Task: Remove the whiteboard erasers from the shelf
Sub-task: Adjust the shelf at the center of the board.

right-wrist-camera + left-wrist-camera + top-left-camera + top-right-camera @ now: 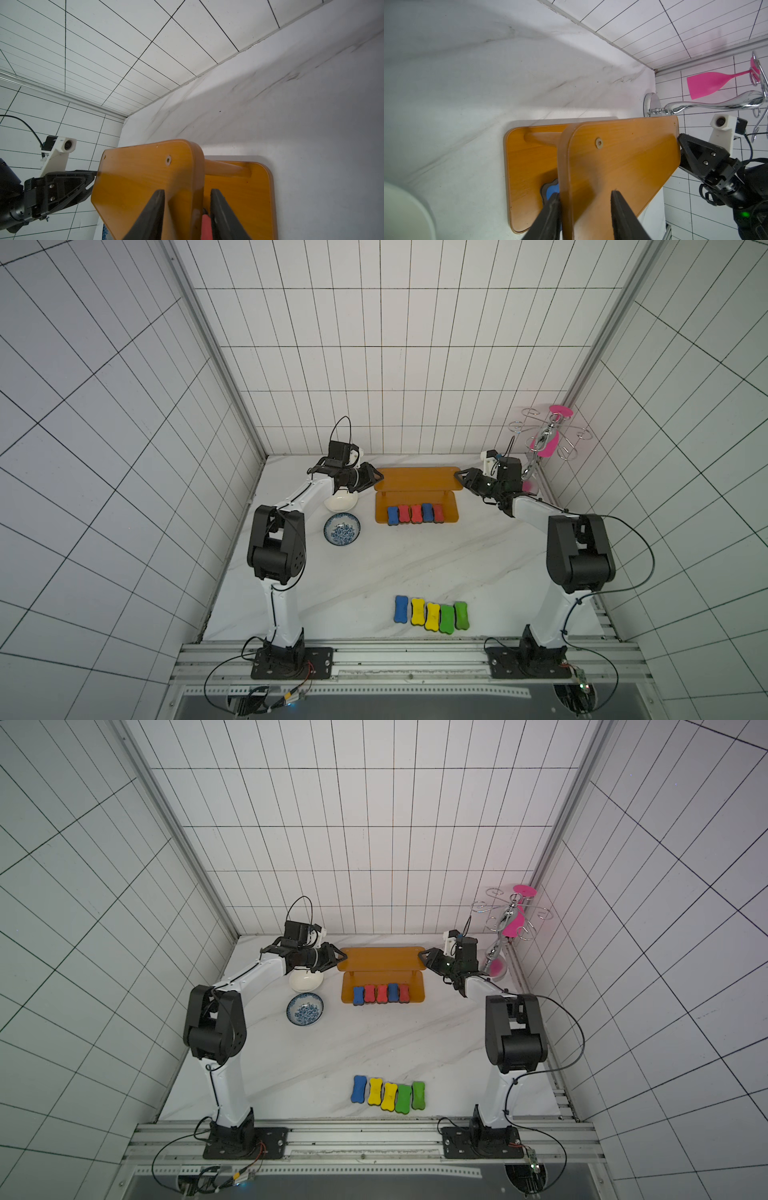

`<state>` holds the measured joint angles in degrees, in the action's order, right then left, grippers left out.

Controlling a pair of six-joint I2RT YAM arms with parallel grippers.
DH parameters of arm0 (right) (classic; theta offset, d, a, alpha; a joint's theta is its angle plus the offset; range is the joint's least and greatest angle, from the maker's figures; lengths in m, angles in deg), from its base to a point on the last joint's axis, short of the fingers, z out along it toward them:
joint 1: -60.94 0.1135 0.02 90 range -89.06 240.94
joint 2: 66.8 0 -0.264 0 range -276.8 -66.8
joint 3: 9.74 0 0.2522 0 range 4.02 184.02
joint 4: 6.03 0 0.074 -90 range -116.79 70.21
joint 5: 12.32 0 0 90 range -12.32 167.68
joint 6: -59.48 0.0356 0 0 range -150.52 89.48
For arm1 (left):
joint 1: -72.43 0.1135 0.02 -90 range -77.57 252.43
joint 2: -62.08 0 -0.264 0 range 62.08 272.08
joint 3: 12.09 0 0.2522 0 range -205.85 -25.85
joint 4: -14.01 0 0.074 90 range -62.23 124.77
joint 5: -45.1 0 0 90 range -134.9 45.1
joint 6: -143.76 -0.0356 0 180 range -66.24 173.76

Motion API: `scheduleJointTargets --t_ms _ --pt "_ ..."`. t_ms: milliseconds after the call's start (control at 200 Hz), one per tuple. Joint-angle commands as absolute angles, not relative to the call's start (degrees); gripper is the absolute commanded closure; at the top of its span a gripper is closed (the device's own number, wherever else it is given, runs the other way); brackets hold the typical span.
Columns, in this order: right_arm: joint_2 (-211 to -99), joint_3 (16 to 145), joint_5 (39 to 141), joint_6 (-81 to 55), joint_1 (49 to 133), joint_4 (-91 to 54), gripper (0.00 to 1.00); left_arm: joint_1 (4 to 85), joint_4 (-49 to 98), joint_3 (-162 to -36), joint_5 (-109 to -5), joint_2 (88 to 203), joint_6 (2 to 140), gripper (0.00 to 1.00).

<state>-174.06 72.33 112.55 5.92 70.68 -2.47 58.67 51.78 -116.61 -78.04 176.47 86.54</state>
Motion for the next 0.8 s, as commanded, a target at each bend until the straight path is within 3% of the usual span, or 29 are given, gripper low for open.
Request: scheduleJointTargets --t_ms 0,540,645,795 --pt "-174.98 74.77 113.63 5.1 71.12 -2.25 0.63 57.71 50.1 -114.6 -79.36 173.63 86.54 0.61" --pt "-177.67 80.66 111.2 1.37 73.42 -9.25 0.69 55.62 48.17 -104.09 -75.73 164.99 87.94 0.66" --pt "-177.16 81.74 109.38 -0.79 73.12 -13.06 0.68 57.09 48.82 -103.96 -74.43 164.91 88.46 0.62" --pt "-175.65 82.88 107.06 -3.12 71.73 -18.22 0.61 58.28 48.97 -104.07 -73.21 164.27 88.93 0.44"
